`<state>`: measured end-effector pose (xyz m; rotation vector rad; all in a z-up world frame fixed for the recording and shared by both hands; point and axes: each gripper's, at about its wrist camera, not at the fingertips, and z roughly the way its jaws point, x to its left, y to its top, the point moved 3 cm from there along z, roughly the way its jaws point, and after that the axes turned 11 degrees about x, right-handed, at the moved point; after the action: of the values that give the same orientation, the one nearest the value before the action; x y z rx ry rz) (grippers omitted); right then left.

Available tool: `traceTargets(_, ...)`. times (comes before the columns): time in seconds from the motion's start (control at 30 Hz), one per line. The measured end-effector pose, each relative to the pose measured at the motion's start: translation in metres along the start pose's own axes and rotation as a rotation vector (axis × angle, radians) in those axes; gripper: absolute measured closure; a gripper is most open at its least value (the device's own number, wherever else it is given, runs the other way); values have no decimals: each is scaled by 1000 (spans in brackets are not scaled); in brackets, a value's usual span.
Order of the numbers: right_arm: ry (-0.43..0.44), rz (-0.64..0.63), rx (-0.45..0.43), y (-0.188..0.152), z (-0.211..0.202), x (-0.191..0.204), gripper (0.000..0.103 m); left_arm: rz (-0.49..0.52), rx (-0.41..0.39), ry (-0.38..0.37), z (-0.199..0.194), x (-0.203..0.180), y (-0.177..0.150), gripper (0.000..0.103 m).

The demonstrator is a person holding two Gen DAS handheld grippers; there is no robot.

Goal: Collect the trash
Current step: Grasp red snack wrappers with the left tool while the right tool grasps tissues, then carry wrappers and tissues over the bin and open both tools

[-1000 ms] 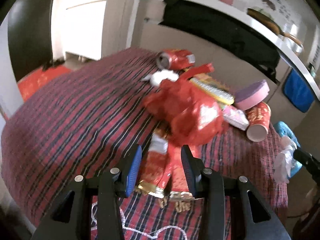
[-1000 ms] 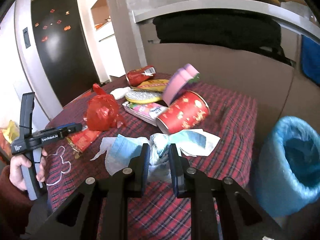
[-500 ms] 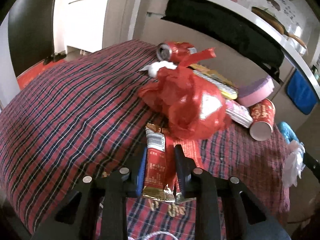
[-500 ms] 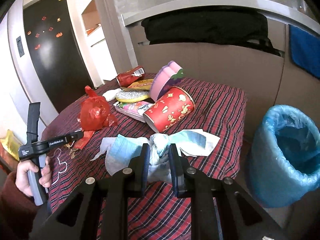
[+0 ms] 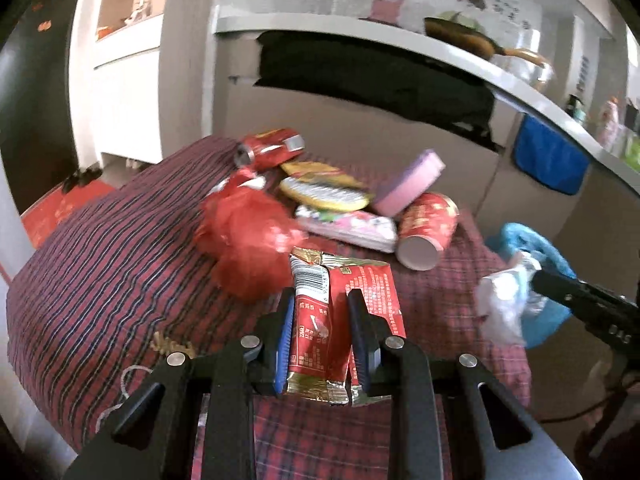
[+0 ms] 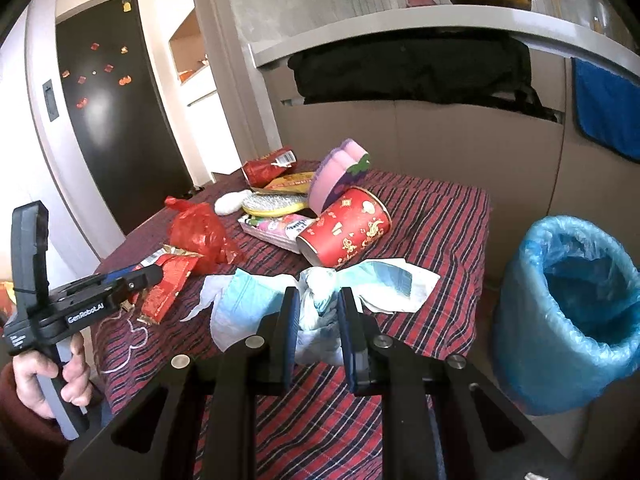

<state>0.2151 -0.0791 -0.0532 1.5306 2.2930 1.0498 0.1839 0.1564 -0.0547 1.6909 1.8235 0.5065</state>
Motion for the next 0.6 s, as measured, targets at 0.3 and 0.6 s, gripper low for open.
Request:
traceTargets(0.3, -13, -10, -33, -3, -17, -6, 86, 53, 0, -71, -6, -44, 3, 77)
traceTargets(0.6, -36, 34, -63, -14, -33, -35, 86, 122, 24, -113, 11, -88, 9, 77)
